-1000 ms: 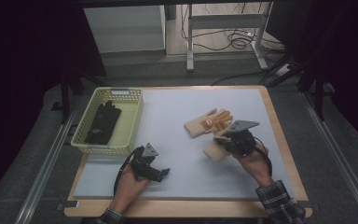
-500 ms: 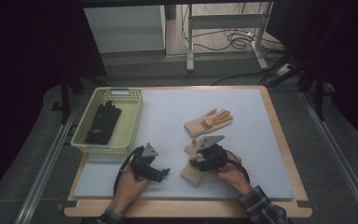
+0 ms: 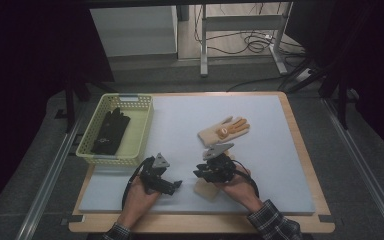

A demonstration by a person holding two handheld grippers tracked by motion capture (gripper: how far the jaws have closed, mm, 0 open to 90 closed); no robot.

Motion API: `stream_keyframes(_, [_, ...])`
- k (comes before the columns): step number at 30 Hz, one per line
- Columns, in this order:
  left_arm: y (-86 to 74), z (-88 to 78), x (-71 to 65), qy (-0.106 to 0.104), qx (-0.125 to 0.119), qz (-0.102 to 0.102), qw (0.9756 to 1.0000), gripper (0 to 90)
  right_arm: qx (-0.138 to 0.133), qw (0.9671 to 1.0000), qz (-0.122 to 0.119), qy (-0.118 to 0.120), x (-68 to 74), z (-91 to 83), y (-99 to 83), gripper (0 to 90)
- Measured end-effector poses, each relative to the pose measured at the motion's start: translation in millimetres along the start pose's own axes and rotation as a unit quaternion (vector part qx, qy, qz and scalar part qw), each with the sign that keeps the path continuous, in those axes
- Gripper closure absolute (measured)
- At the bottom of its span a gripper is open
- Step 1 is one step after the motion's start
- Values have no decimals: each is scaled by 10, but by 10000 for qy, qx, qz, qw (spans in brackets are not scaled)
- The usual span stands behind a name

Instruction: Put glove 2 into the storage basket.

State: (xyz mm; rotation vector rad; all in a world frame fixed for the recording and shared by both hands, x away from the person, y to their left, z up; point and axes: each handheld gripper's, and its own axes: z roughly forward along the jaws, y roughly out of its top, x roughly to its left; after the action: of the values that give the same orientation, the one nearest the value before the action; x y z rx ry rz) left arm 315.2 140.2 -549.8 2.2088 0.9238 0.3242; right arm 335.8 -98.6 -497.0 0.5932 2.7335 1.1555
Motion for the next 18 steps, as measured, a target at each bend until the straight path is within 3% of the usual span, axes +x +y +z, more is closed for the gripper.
stream_keyframes(7, [-1,0,-1,5,1,0,10000,5,427,9986,-296,66,145,251,-82,765])
stream_keyframes(11, [0,-1,0,4,8,9,10000,5,395,9989,-221,119,169,190,-179,765])
stream_keyframes(18, [0,-1,0,0,6,13,10000,5,403,9987,-290,128,229,16,-306,758])
